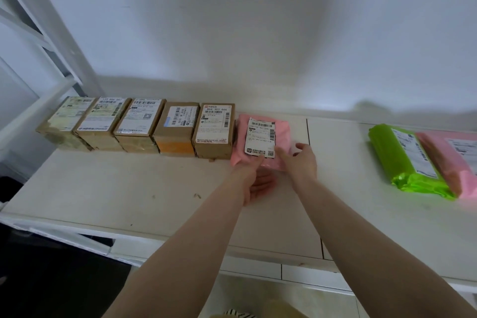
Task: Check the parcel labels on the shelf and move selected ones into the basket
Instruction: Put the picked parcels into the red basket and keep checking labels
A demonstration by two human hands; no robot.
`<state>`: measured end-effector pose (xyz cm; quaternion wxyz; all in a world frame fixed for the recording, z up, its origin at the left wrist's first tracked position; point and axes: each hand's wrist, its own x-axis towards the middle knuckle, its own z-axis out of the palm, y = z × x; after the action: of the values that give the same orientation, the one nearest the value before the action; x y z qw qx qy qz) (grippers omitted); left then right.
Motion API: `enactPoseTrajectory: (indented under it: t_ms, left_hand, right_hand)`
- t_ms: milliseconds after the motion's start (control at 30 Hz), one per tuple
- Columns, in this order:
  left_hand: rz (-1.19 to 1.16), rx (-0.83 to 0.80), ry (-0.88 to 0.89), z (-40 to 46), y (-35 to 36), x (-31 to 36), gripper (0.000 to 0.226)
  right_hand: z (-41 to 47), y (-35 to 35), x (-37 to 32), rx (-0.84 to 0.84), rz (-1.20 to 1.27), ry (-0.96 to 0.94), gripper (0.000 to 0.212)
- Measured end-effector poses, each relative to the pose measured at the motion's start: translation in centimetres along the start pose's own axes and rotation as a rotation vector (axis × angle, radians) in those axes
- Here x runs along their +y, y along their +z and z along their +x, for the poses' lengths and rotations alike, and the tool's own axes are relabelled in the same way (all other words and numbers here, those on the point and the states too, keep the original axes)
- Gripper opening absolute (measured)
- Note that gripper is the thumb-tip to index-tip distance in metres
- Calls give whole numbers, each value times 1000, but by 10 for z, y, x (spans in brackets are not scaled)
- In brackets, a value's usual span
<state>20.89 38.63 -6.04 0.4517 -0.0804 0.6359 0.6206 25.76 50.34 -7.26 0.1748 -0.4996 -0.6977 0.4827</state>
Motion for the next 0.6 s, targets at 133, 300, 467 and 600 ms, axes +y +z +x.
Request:
enactPoseTrajectory:
  t_ms: [133,300,467,600]
  left_hand:
    - [80,-102,-67,-8,18,-3,44]
    - [41,-172,-31,-9,61,-10,34]
    - [61,-186,10,-7,123,-23,37]
    - [93,-150,51,-8,186,-36,51]
  right_hand:
    - [-1,-16,9,58,113,27,66]
    - [-8,-56,31,113,373,133,69]
    - [-8,-118,68,118,544,254,31]
    - [-3,-171,93,179,660,355,31]
